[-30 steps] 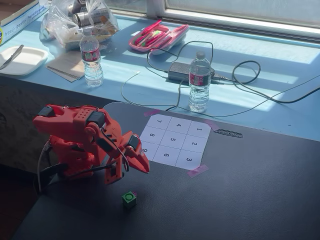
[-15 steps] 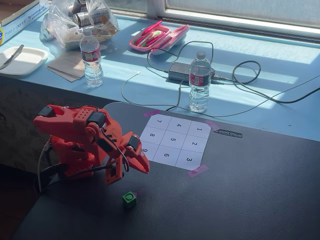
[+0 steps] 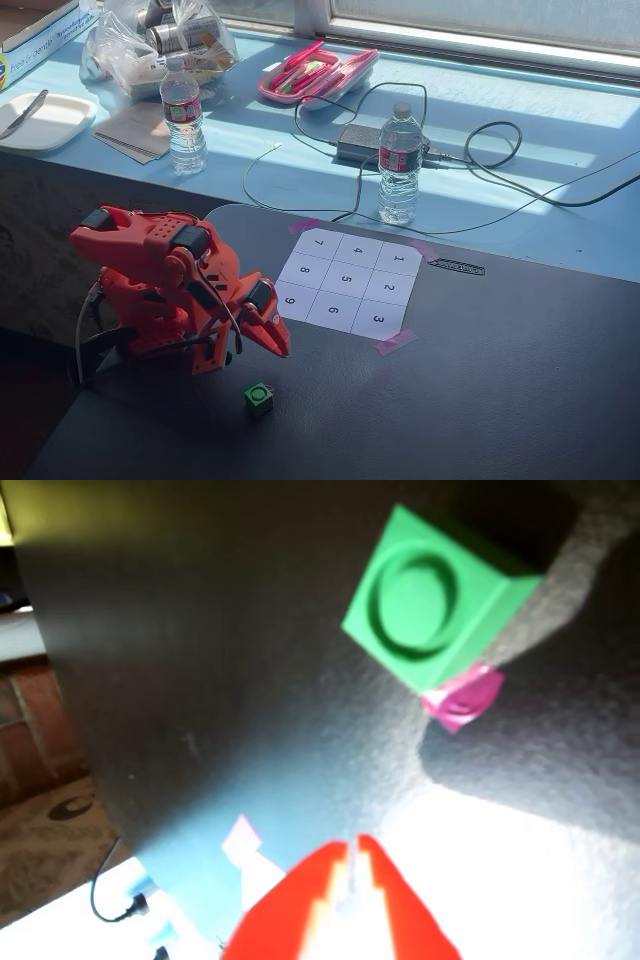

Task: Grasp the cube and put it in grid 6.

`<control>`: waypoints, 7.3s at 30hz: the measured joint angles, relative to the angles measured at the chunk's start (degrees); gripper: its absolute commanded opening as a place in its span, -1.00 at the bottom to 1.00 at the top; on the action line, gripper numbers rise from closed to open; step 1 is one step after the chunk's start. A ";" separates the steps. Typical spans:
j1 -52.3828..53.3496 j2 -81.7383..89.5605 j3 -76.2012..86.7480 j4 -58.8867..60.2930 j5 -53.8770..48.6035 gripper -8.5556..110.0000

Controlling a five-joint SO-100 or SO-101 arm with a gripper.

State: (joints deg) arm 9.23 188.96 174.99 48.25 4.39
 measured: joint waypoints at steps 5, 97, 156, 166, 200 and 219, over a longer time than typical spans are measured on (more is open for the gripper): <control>1.41 -6.94 -1.67 -0.88 0.00 -0.86; 20.39 -67.15 -39.20 0.88 -2.20 -0.86; -32.43 -102.57 -78.93 17.14 3.78 -0.71; -33.31 -102.66 -78.93 17.93 1.23 -0.42; 2.64 -39.46 -39.38 2.11 -14.50 -0.86; 0.79 -17.40 -6.50 -7.82 -9.76 -0.86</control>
State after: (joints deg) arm 10.02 171.56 168.49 40.43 -5.36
